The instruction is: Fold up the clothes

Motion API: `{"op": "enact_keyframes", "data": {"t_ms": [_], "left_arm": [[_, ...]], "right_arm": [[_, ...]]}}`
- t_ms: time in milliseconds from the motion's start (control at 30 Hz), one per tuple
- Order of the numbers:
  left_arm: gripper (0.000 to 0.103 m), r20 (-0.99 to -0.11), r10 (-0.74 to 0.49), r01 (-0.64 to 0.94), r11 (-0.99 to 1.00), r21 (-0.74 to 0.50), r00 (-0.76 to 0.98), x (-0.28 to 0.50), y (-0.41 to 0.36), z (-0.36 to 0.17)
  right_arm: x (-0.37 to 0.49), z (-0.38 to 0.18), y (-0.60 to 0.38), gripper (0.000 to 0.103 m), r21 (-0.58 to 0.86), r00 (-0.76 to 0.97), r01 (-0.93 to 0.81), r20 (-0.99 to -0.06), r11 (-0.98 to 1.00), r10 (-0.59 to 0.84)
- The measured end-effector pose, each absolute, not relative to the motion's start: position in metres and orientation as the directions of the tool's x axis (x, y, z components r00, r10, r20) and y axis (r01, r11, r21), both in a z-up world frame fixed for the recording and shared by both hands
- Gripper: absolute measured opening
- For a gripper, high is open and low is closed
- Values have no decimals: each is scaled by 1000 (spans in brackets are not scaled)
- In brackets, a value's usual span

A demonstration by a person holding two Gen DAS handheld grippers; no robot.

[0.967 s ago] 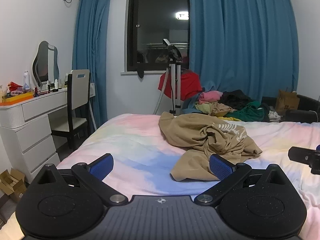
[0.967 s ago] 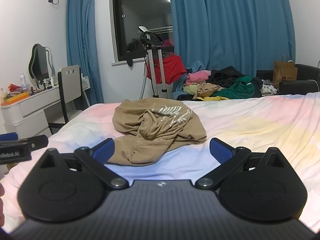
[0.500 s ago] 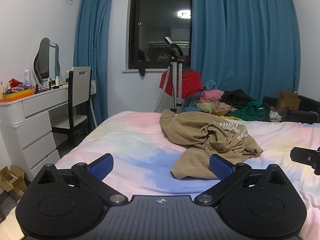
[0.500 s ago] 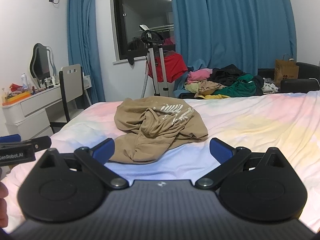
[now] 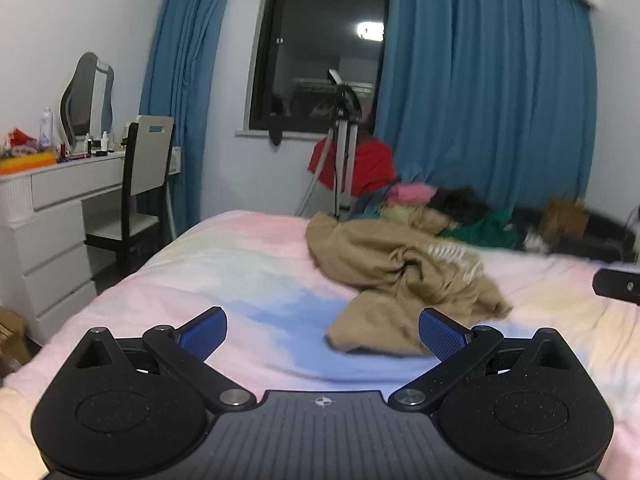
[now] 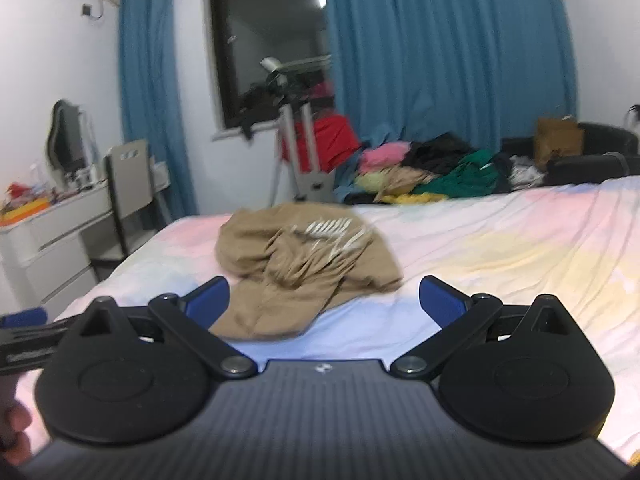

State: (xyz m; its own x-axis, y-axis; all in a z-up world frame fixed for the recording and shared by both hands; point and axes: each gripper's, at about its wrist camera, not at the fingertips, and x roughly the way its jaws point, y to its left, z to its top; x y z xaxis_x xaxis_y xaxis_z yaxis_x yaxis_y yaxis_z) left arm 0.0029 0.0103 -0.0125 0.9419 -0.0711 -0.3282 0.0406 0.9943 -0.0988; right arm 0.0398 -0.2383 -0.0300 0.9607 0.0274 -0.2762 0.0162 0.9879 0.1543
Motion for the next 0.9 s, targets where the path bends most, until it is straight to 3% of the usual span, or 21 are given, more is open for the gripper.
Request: {"op": "enact_keyframes", "data": {"t_ms": [100, 300, 467, 567, 667, 700, 767, 833, 900], "left_arm": [[103, -336, -141, 102, 986, -131, 931, 24, 8, -9], [103, -431, -282, 219, 957, -190, 857, 106, -13, -19], [100, -549, -272, 216, 962, -165, 791, 173, -30, -67], [100, -585, -312, 215, 949, -231, 749, 200, -22, -94], [93, -618, -329, 201, 942, -268, 714, 216, -16, -114], [88, -617, -334, 207, 940, -270, 713, 218, -15, -117], [59, -576, -414, 259, 906, -335, 705, 216, -11, -117], [11, -543, -526, 295, 839, -458, 655, 216, -7, -115], [10, -509, -567, 323, 810, -490, 648, 206, -11, -107]], "right_arm": [[36, -24, -255, 103, 204, 968, 52, -251, 978, 1], [33, -23, -286, 103, 309, 974, 62, -225, 949, 10], [54, -38, -296, 103, 347, 963, 29, -260, 937, 66], [69, -54, -304, 103, 419, 948, -7, -286, 908, 139], [88, -68, -306, 103, 487, 926, -49, -305, 872, 222], [93, -71, -303, 103, 489, 923, -54, -309, 871, 230], [103, -75, -299, 103, 481, 922, -65, -306, 874, 237], [111, -77, -294, 102, 452, 922, -97, -293, 887, 251], [115, -76, -293, 102, 416, 932, -101, -279, 904, 233]]}}
